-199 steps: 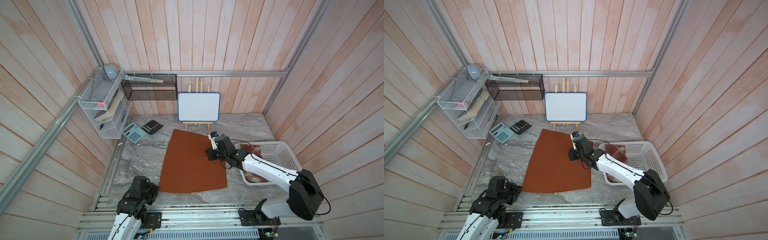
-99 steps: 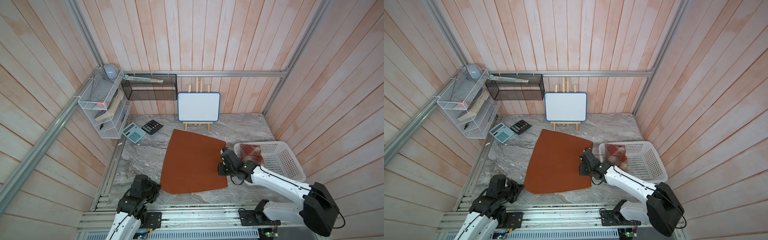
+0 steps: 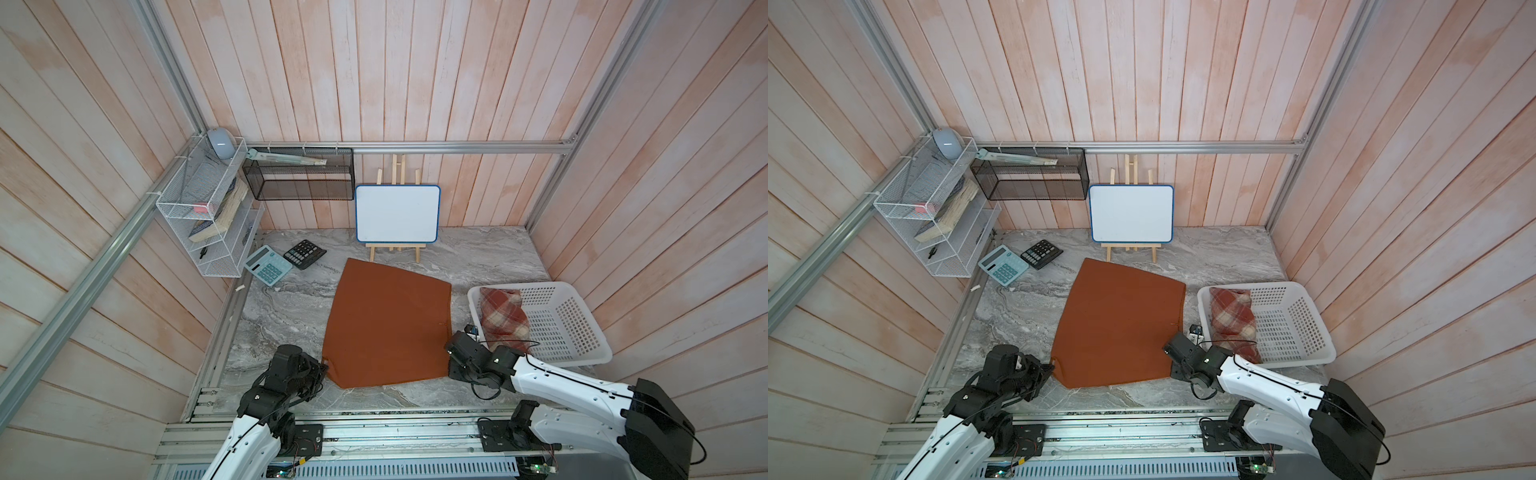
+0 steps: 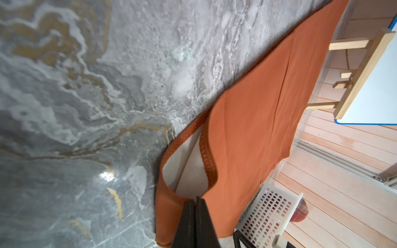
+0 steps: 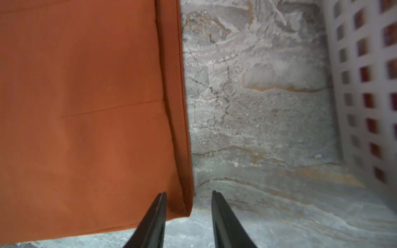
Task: Roll up the skirts
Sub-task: Fold the skirt at the center of the board.
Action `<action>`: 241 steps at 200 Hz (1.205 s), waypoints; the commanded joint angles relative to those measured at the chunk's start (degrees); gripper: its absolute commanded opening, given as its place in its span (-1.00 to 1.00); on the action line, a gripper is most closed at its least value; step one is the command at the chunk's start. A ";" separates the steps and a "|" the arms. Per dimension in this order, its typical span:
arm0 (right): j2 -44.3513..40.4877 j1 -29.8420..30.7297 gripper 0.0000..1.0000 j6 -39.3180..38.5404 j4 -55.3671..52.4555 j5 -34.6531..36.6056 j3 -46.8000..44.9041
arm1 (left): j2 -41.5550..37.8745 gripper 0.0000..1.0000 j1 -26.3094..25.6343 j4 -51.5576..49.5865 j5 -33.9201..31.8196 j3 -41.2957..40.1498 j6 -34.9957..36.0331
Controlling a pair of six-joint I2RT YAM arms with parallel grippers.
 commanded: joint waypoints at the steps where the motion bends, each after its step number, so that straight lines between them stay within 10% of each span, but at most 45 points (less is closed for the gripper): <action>1: 0.07 0.84 -0.18 3.87 -0.35 0.29 -1.39 | -0.75 -1.00 -0.21 1.79 -1.04 0.64 0.61; 114: -4.26 1.01 -0.27 8.12 7.98 -3.06 -6.88 | 0.09 -1.00 -0.47 2.02 -1.33 2.03 1.00; 158: -5.20 1.01 -1.00 9.42 8.03 -3.78 -7.81 | -0.08 -1.00 -0.47 1.76 -1.54 2.19 0.84; 241: -10.30 1.02 -1.00 6.36 -1.43 1.69 -0.07 | 0.76 -1.00 -0.55 5.35 -3.34 7.43 3.56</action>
